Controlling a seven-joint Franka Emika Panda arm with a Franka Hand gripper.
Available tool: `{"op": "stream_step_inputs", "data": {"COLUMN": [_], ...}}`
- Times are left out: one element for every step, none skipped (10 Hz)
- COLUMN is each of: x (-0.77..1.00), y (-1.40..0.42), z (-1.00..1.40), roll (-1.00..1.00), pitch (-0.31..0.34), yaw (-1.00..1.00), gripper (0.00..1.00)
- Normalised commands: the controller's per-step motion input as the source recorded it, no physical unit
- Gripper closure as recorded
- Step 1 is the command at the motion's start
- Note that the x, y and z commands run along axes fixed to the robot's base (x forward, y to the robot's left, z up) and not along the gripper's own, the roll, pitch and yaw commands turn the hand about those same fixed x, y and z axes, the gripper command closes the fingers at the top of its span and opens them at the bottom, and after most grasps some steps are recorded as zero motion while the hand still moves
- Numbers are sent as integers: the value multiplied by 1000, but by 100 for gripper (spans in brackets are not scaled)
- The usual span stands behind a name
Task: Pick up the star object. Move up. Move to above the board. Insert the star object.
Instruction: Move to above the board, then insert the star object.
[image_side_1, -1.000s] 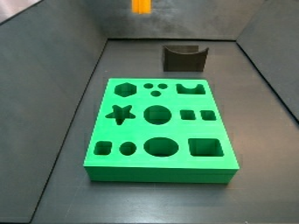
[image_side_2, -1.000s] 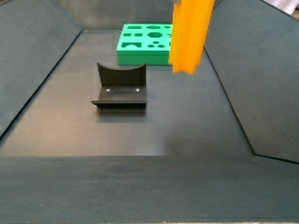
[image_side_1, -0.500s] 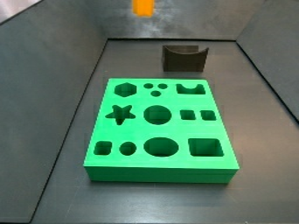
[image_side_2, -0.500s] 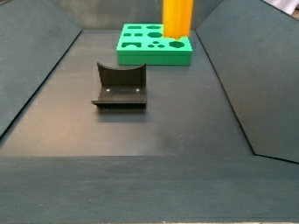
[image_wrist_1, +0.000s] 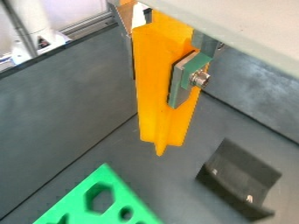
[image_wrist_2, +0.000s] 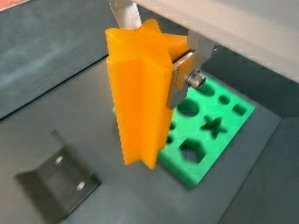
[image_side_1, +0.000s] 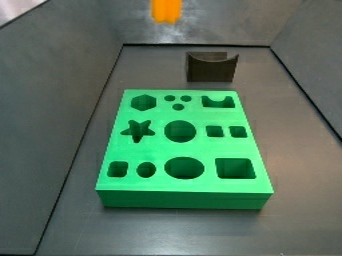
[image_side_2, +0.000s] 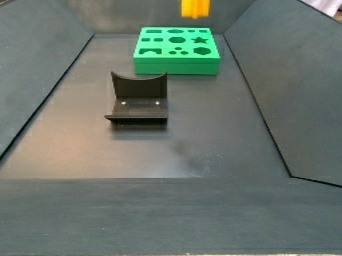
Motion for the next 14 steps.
{"op": "stream_step_inputs", "data": {"x": [59, 74, 91, 129, 134, 132, 118, -3, 0, -80, 0, 0, -6, -3], "y": [-1000, -1000, -1000, -1000, -782, -481, -231, 37, 0, 0, -40, -29, -14, -11], "z": [235, 240, 238, 243, 187, 117, 54, 0, 0, -66, -251, -394, -463, -469], "roll": [-11, 1, -1, 14, 20, 36, 50, 0, -4, -4, -153, -97, -71, -73], "pitch": [73, 83, 94, 108, 127, 139, 131, 0, 0, 0, -19, -46, -56, -51], "yaw": [-22, -4, 0, 1, 8, 6, 9, 0, 0, 0, -900, -966, -991, -989], "gripper": [100, 100, 100, 100, 100, 100, 100, 100, 100, 100, 100, 100, 100, 100]}}
